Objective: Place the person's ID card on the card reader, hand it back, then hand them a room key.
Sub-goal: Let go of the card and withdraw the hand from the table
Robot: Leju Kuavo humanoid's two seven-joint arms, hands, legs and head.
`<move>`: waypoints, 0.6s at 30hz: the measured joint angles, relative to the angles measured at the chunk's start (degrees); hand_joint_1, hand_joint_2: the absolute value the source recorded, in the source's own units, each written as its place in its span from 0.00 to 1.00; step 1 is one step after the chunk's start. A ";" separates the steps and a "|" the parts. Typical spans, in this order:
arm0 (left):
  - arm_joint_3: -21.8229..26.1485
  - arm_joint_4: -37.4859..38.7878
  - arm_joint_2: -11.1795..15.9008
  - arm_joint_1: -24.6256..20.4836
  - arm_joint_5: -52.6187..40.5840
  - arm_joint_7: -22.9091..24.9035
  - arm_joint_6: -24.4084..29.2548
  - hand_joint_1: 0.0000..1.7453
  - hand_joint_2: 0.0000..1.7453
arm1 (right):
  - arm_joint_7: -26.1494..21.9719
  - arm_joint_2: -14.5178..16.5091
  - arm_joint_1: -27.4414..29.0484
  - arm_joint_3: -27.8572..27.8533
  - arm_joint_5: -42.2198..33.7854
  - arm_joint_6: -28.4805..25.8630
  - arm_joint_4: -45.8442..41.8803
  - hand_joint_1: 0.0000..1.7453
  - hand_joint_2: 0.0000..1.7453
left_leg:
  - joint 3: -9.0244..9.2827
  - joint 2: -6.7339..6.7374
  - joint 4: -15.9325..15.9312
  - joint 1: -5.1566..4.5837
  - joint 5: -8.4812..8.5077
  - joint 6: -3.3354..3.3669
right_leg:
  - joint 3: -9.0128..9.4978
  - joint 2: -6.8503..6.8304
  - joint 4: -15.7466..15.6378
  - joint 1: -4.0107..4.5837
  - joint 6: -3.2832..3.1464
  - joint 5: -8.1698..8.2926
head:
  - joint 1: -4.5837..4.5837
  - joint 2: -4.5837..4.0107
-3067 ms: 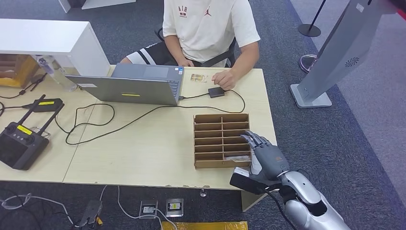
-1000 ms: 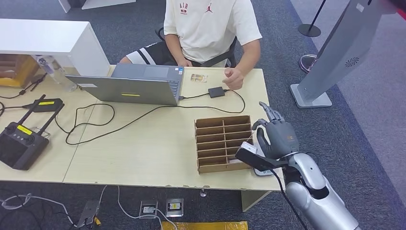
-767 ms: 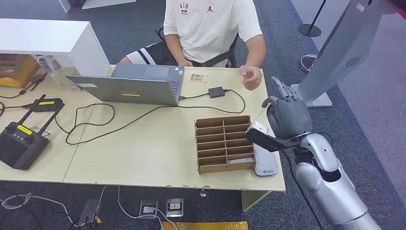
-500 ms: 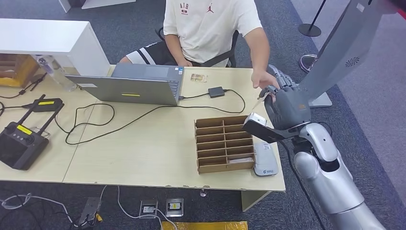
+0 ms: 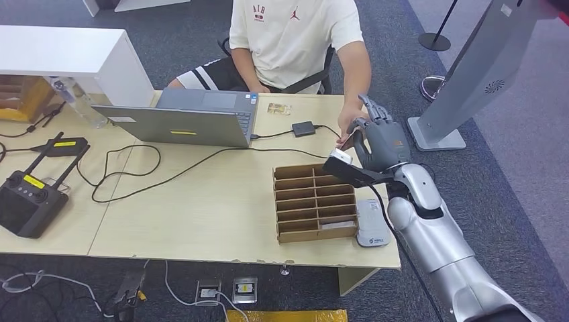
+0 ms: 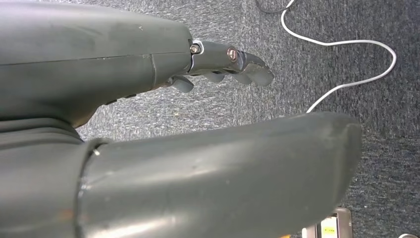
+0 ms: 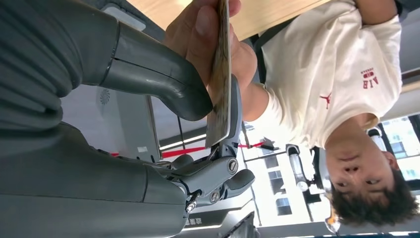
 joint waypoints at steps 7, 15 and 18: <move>0.01 0.00 -0.01 0.03 -0.02 0.00 0.18 0.00 0.00 | 0.66 2.19 -0.27 0.81 -0.38 -2.88 6.01 0.21 1.00 | 0.01 0.00 0.00 0.00 0.00 0.00 | 0.00 0.00 -0.01 0.00 0.00 0.00 | 0.01 0.00; 0.02 -0.03 0.01 0.40 0.38 0.01 0.95 0.00 0.00 | -0.23 3.21 -0.89 1.55 -1.72 -3.62 7.85 0.00 1.00 | 0.00 0.02 0.00 0.00 0.00 0.00 | -0.02 0.02 0.01 0.00 0.00 0.00 | 0.00 0.00; 0.02 -0.08 0.03 0.63 0.38 -0.04 1.05 0.00 0.00 | -0.45 3.21 -2.01 1.66 -2.38 -4.19 8.01 0.00 1.00 | 0.01 0.02 0.00 0.00 0.00 0.00 | -0.02 0.03 0.01 0.00 0.00 0.00 | 0.00 0.00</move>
